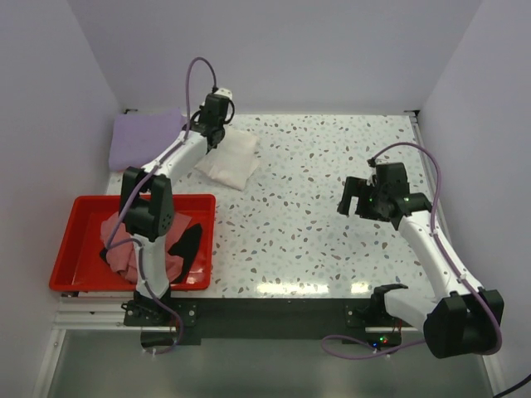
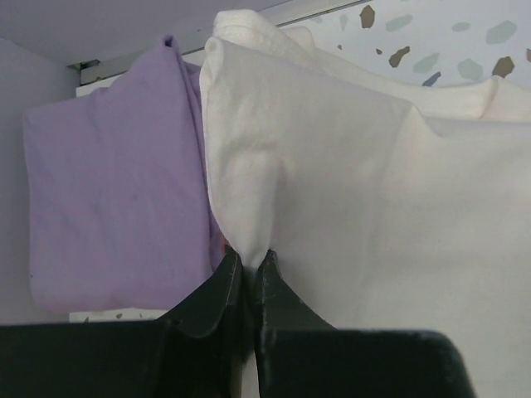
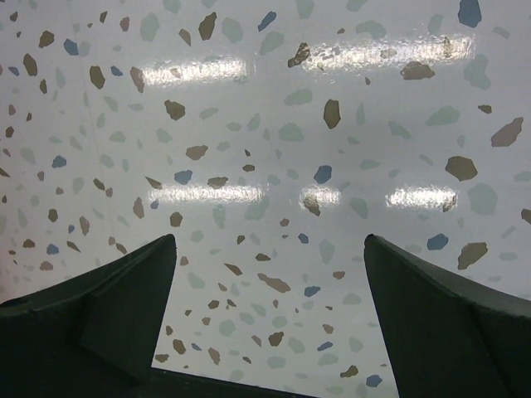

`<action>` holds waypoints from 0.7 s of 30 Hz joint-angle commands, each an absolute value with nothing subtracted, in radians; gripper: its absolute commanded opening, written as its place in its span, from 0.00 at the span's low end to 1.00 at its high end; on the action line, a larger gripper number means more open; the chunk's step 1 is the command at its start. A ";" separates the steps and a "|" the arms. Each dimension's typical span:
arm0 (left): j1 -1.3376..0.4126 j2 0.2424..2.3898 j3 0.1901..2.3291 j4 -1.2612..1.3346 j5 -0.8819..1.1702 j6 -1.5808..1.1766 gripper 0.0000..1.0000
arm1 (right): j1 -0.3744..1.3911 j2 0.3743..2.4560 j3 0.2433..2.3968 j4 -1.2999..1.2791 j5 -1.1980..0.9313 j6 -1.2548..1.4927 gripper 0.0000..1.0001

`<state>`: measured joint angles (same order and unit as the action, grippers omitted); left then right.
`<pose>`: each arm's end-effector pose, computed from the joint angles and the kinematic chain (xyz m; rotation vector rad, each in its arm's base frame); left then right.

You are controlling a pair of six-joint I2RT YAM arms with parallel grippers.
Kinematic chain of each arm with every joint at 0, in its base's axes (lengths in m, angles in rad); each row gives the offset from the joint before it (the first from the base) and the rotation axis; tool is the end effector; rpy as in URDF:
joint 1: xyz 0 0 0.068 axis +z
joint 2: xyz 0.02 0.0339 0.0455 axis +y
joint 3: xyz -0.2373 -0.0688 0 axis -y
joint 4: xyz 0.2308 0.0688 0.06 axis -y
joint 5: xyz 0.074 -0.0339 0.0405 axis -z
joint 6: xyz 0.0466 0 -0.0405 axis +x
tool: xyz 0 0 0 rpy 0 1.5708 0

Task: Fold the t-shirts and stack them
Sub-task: Neatly place the folded tshirt to the corner

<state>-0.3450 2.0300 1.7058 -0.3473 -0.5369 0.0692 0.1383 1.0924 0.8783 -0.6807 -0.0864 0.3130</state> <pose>0.4338 -0.1306 0.2386 0.1627 2.1618 0.4430 0.2217 0.0349 0.2398 0.1792 2.4787 0.3001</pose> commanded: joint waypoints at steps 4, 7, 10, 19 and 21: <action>-0.272 2.002 1.790 -0.350 -0.578 0.204 0.00 | 0.132 1.114 0.908 -0.678 -0.060 0.307 0.99; -0.236 1.987 1.818 -0.365 -0.581 0.216 0.00 | 0.133 1.112 0.902 -0.680 -0.045 0.308 0.99; -0.213 1.968 1.828 -0.367 -0.555 0.231 0.00 | 0.130 1.114 0.905 -0.683 -0.038 0.310 0.99; -0.173 1.937 1.902 -0.367 -0.551 0.249 0.00 | 0.130 1.118 0.914 -0.689 -0.037 0.308 0.99; -0.172 1.927 1.913 -0.370 -0.546 0.245 0.00 | 0.130 1.120 0.914 -0.690 -0.037 0.308 0.99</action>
